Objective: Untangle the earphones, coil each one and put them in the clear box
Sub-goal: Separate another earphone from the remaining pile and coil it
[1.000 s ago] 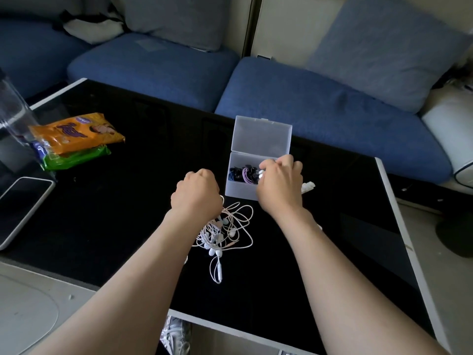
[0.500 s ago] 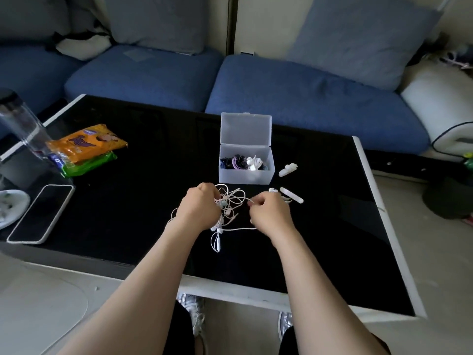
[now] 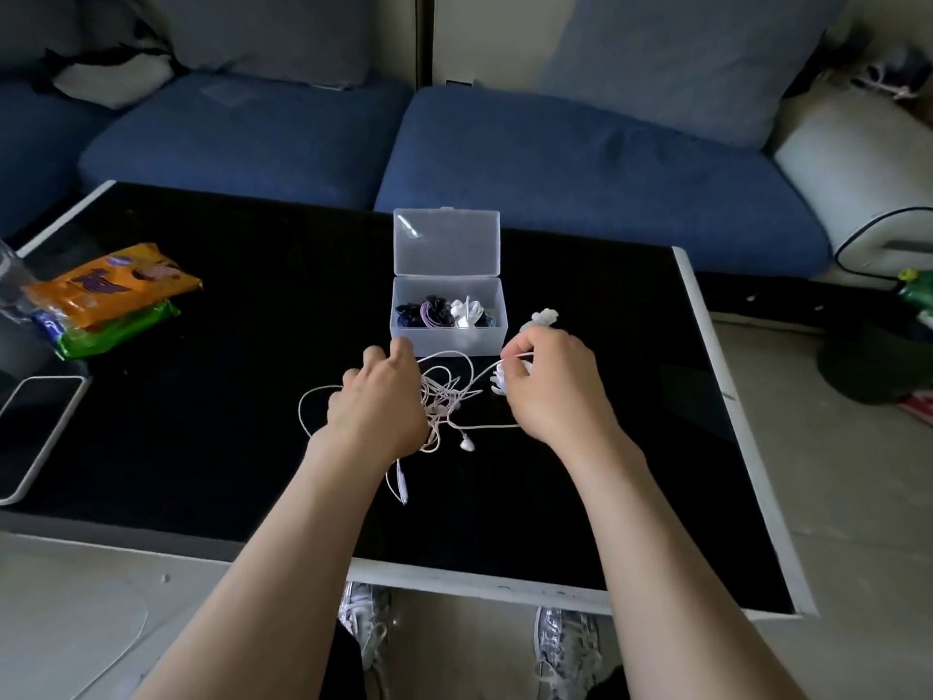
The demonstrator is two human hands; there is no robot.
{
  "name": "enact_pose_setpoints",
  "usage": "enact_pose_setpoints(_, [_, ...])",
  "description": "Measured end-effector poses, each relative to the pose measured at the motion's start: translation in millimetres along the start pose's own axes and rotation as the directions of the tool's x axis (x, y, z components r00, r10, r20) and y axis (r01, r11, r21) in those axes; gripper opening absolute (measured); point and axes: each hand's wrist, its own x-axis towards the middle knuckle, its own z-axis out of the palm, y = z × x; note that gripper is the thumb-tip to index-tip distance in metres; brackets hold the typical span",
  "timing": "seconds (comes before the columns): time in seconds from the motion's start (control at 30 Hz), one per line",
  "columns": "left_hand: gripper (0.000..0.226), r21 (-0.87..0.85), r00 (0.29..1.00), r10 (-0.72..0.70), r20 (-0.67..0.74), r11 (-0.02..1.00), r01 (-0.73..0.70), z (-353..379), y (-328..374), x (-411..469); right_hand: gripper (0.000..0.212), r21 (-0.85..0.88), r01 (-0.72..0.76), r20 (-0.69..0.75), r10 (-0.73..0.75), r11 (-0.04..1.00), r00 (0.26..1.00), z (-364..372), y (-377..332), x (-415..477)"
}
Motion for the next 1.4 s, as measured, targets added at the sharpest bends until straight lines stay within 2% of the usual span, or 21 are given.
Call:
enact_pose_setpoints(0.07, [0.085,0.056,0.996,-0.008,0.089,0.998,0.003,-2,6,9,0.016,-0.036,0.015,0.002,-0.015,0.999,1.000,-4,2,5])
enact_pose_setpoints(0.13, [0.086,0.110,0.992,-0.018,0.125,0.994,0.005,-1,11,17,0.016,-0.064,0.023,0.023,-0.021,0.998,1.000,-7,4,9])
enact_pose_setpoints(0.27, [0.061,0.142,0.998,-0.003,0.057,0.990,-0.005,3,16,27,0.016,-0.102,0.009,0.065,-0.002,0.995,0.998,-14,6,7])
enact_pose_setpoints(0.37, [0.029,0.040,0.997,0.063,-0.036,0.997,-0.061,5,15,36,0.015,-0.132,-0.072,0.097,0.085,0.989,0.992,-27,10,2])
enact_pose_setpoints(0.47, [0.009,-0.107,0.993,0.117,-0.029,0.987,-0.119,1,11,38,0.015,-0.170,-0.152,0.083,0.168,0.974,0.982,-36,17,-1])
enact_pose_setpoints(0.57, [0.005,-0.185,0.992,0.123,-0.033,0.975,-0.127,-5,12,36,0.013,-0.202,-0.198,0.084,0.218,0.959,0.972,-38,23,-2])
enact_pose_setpoints(0.7, [0.008,-0.309,0.969,0.131,-0.209,0.931,-0.193,-8,18,35,0.016,-0.186,-0.126,0.124,0.150,0.974,0.981,-34,29,0])
enact_pose_setpoints(0.77, [0.007,-0.388,0.953,0.137,-0.271,0.890,-0.239,-10,25,32,0.019,-0.130,-0.058,0.146,0.077,0.990,0.986,-32,28,1])
enact_pose_setpoints(0.83, [0.007,-0.499,0.954,0.123,-0.273,0.830,-0.250,-13,29,31,0.019,-0.079,-0.032,0.169,0.045,0.996,0.985,-30,25,1])
enact_pose_setpoints(1.0, [0.008,-0.760,0.970,0.109,-0.218,0.604,-0.239,-20,34,33,0.023,-0.079,-0.059,0.192,0.074,0.995,0.979,-30,27,7])
enact_pose_setpoints(1.07, [0.009,-0.837,0.977,0.095,-0.188,0.505,-0.210,-24,33,36,0.029,0.038,-0.092,0.199,0.083,0.995,0.976,-33,24,10])
enact_pose_setpoints(1.13, [0.010,-0.898,0.985,0.079,-0.152,0.405,-0.171,-28,32,39,0.037,0.226,-0.133,0.214,0.084,0.965,0.973,-36,21,12])
enact_pose_setpoints(1.2, [0.013,-0.934,0.992,0.036,-0.121,0.335,-0.126,-30,31,43,0.032,0.372,-0.227,0.298,0.116,0.900,0.948,-34,19,13])
enact_pose_setpoints(1.23, [0.016,-0.943,0.994,0.012,-0.105,0.315,-0.104,-30,30,44,0.029,0.369,-0.252,0.340,0.122,0.895,0.932,-32,20,13])
enact_pose_setpoints(1.33, [0.022,-0.952,0.997,-0.052,-0.065,0.304,-0.046,-30,31,47,0.045,0.178,-0.154,0.428,0.064,0.972,0.902,-25,25,17])
enact_pose_setpoints(1.4, [0.023,-0.956,0.996,-0.078,-0.035,0.295,-0.010,-30,32,47,0.048,0.218,-0.148,0.507,0.018,0.965,0.862,-24,22,16])
